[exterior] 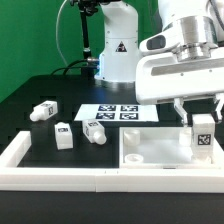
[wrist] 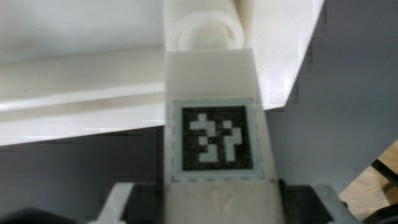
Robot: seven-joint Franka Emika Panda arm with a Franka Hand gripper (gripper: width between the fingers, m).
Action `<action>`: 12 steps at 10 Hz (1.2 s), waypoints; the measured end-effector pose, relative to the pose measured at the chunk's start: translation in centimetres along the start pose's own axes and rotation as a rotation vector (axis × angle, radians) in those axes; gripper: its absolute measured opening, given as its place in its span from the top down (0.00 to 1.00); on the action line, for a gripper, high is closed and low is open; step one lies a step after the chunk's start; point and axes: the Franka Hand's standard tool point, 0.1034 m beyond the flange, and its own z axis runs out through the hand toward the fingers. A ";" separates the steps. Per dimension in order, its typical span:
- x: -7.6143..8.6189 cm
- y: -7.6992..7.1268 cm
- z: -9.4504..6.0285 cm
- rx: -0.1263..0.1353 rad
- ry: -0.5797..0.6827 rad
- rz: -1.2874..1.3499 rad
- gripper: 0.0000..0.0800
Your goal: Assemble one leg
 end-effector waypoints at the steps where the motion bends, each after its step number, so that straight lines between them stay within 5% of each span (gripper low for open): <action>1: 0.0 0.0 0.0 0.000 -0.001 0.000 0.63; 2: -0.3 0.0 0.1 0.001 -0.013 0.000 0.63; 4: -0.3 0.0 0.1 0.001 -0.013 0.000 0.26; 8: -0.6 -0.1 0.2 0.005 -0.033 0.001 0.19; 12: 0.5 -0.3 0.0 0.034 -0.220 0.036 0.19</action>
Offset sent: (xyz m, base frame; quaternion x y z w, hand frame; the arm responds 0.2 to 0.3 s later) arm 0.0000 0.0000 0.0000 0.0000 0.0000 0.0000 1.0000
